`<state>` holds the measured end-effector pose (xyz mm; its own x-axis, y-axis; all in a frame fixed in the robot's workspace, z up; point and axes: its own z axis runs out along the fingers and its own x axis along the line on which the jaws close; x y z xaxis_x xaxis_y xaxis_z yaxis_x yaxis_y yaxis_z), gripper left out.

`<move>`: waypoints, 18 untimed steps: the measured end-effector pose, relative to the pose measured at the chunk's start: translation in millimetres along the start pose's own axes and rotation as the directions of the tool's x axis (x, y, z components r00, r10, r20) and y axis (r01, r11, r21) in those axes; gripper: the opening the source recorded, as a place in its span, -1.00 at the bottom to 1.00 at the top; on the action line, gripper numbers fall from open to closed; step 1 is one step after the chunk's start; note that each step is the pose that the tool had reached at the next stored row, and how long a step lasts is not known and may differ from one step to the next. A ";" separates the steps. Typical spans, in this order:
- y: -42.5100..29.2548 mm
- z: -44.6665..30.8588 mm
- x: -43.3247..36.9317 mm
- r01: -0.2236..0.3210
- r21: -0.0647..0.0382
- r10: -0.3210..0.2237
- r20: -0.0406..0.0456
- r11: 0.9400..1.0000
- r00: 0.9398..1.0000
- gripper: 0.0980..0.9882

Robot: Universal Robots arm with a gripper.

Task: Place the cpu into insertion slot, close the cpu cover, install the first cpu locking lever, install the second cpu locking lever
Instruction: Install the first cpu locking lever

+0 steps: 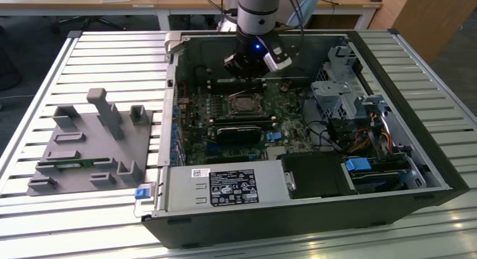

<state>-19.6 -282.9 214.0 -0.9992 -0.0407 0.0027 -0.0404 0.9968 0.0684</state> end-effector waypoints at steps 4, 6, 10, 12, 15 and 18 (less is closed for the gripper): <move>0.1 1.2 -1.7 -0.001 0.000 0.001 0.000 1.000 1.000 -0.98; 0.2 2.0 -2.4 -0.002 0.000 0.002 0.000 1.000 1.000 -0.98; 0.1 4.4 -3.7 -0.003 0.000 0.003 0.000 1.000 1.000 -0.98; 0.0 6.4 -4.3 -0.004 0.000 0.004 0.000 1.000 1.000 -0.98; -0.3 9.9 -4.7 -0.005 0.000 0.005 0.000 1.000 1.000 -0.98; -0.4 12.4 -4.9 -0.005 0.000 0.005 0.000 1.000 1.000 -0.98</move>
<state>-14.8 -282.3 201.5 -0.9994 -0.0356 0.0027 -0.0353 0.9970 0.0684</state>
